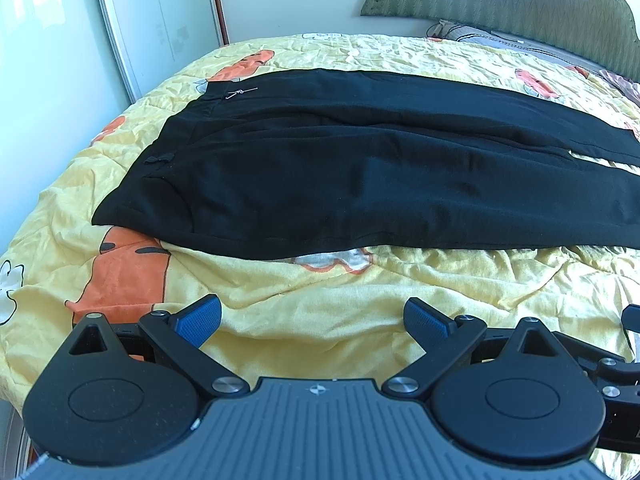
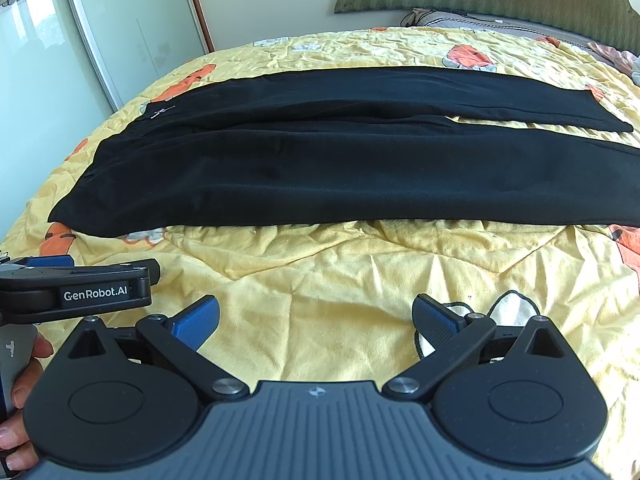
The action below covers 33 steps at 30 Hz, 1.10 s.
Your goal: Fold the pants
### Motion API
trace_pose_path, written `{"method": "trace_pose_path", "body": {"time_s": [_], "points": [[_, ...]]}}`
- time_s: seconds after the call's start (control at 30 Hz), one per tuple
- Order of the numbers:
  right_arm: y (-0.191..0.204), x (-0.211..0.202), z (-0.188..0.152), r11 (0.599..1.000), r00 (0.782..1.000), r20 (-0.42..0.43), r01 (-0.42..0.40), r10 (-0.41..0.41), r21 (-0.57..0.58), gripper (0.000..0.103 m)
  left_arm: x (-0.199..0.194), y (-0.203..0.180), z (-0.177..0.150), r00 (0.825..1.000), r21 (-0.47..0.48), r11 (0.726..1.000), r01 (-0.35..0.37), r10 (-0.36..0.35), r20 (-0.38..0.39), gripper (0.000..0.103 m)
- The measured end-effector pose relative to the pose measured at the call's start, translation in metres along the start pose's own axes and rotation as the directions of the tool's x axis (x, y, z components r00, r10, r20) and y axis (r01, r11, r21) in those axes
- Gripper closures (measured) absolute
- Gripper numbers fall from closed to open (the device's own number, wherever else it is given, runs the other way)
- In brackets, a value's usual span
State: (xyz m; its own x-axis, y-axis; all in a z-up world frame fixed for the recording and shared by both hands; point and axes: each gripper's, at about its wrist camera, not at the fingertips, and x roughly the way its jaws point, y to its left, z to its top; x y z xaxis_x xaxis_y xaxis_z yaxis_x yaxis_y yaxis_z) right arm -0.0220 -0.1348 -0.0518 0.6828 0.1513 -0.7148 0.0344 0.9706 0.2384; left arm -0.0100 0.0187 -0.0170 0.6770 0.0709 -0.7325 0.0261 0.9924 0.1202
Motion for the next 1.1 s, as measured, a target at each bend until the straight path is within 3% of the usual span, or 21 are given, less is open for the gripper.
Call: {"method": "trace_pose_path", "body": {"time_s": [0.9, 1.03, 1.1], "points": [[0.001, -0.001, 0.004, 1.000, 1.000, 0.003, -0.030, 0.030, 0.001, 0.000, 0.000, 0.002, 0.001, 1.000, 0.001, 1.000, 0.005, -0.005, 0.002, 0.004], [-0.001, -0.006, 0.024, 0.993, 0.988, 0.109, -0.105, 0.111, -0.056, 0.000, -0.008, 0.012, 0.007, 0.998, -0.024, 1.000, 0.005, -0.003, 0.061, 0.004], [0.001, -0.012, 0.043, 0.978, 0.957, 0.227, -0.150, 0.181, -0.148, 0.000, -0.010, 0.019, 0.014, 0.996, -0.031, 0.999, -0.016, 0.019, 0.089, 0.004]]}}
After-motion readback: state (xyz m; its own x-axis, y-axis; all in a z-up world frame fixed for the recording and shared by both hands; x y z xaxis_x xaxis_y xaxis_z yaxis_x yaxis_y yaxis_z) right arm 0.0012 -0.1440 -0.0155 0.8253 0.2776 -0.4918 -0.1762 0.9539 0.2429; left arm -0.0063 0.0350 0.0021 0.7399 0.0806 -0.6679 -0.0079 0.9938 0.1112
